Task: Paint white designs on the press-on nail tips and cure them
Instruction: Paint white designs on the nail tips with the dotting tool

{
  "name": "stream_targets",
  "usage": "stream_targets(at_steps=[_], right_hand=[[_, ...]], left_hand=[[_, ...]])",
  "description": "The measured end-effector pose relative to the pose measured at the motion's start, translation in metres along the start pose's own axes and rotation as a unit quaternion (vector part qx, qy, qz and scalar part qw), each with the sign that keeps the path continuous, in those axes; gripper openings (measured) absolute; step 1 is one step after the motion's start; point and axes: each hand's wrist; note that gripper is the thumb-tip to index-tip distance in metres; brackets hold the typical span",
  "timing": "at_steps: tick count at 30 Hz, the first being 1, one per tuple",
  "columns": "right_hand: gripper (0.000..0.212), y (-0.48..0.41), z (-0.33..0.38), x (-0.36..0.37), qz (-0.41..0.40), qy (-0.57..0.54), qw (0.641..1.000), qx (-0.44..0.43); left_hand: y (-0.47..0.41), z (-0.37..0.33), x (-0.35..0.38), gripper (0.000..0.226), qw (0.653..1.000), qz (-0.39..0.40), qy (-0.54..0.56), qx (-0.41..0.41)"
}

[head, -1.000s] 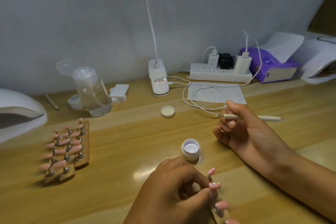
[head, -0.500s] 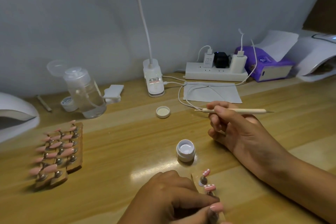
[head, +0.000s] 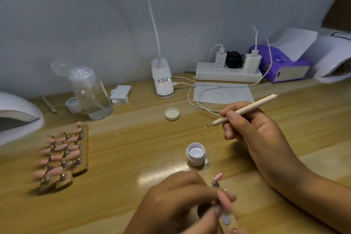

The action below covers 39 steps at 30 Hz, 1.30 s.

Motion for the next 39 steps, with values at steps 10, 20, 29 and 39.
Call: stream_targets(at_steps=[10, 20, 29, 39], right_hand=[[0.011, -0.002, -0.005, 0.009, 0.136, 0.252, 0.95, -0.124], [0.013, -0.002, -0.009, 0.007, 0.158, 0.292, 0.932, -0.144], [0.015, -0.003, -0.01, 0.007, 0.171, 0.296, 0.929, -0.14], [0.015, -0.002, -0.01, 0.007, 0.172, 0.297, 0.931, -0.127]], left_hand=[[-0.019, 0.016, -0.012, 0.023, 0.84, -0.205, 0.358, -0.352], [-0.016, 0.015, -0.01, 0.02, 0.857, -0.186, 0.348, -0.332], [-0.015, 0.014, -0.009, 0.017, 0.867, -0.177, 0.336, -0.322], [-0.014, 0.014, -0.009, 0.016, 0.872, -0.162, 0.336, -0.315]])
Point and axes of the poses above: each hand's wrist, its own y-axis away from the middle knuckle, its own x-axis out of the palm, z = x × y
